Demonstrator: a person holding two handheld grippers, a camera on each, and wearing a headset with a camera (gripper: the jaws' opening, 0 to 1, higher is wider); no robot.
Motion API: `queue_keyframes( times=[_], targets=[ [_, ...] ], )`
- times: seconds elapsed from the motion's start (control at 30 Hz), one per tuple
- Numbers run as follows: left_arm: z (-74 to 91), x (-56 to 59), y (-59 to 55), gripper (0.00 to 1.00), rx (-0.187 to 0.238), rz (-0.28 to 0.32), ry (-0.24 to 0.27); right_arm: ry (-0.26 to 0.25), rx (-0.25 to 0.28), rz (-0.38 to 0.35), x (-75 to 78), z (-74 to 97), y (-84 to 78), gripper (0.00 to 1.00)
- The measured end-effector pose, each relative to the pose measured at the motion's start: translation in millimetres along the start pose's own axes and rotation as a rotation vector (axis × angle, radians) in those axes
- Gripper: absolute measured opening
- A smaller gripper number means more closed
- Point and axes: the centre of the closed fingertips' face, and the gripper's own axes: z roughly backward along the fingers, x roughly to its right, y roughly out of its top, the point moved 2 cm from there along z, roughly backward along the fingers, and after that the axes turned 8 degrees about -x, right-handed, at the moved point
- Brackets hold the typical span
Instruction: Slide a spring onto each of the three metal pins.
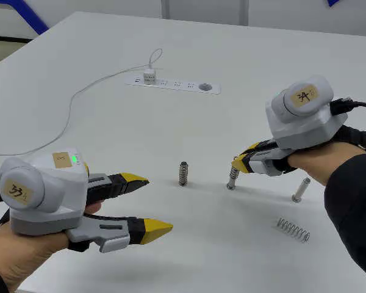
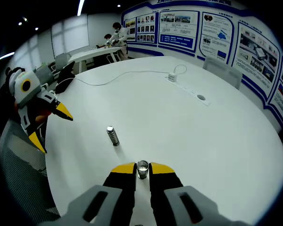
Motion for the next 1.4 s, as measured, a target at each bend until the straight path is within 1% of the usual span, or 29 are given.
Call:
queue_keyframes(
  times=[0.3, 0.63, 0.97, 1.4],
  targets=[
    [0.0, -1.6, -1.5, 0.56, -0.006, 0.006, 0.006, 0.014, -0.023, -0.012, 0.5, -12.5, -8.5, 0.12],
    [0.1, -2.4, -2.2, 0.56, -0.009, 0.010, 0.010, 0.018, -0.039, -0.014, 1.0, -19.6, -14.2, 0.12],
    [-0.5, -1.5, -2.6, 0.56, -0.012, 0.007, 0.006, 0.016, -0.050, 0.008, -1.1, -19.6, -18.0, 0.13],
    [-1.3, 0.9, -1.8, 0.56, -0.013, -0.002, -0.005, 0.008, -0.062, -0.001, -1.5, -12.5, -27.7, 0.13]
  ],
)
